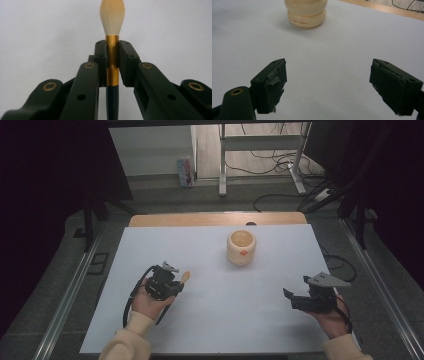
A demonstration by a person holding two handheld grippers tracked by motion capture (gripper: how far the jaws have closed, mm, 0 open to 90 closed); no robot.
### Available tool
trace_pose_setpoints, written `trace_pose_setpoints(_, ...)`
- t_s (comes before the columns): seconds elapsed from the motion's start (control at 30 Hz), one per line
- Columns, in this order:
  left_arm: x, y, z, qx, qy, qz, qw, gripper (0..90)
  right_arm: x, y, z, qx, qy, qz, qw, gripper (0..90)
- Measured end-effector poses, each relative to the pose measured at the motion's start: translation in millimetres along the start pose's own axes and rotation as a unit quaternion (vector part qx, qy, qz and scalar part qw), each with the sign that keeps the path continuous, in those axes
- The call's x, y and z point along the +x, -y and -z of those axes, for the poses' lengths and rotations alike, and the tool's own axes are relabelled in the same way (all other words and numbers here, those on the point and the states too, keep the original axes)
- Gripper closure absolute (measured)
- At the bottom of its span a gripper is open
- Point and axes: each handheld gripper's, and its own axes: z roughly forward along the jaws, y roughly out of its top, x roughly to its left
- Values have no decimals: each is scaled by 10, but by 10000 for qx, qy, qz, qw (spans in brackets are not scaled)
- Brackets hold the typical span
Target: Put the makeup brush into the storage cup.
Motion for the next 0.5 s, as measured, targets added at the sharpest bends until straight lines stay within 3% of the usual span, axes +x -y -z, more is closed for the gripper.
trace_pose_setpoints(0.5, 32, -1, 164, -317, 12, 17, 9995, 784, 10, -1, -8, 3, 0, 16, 10000, 144)
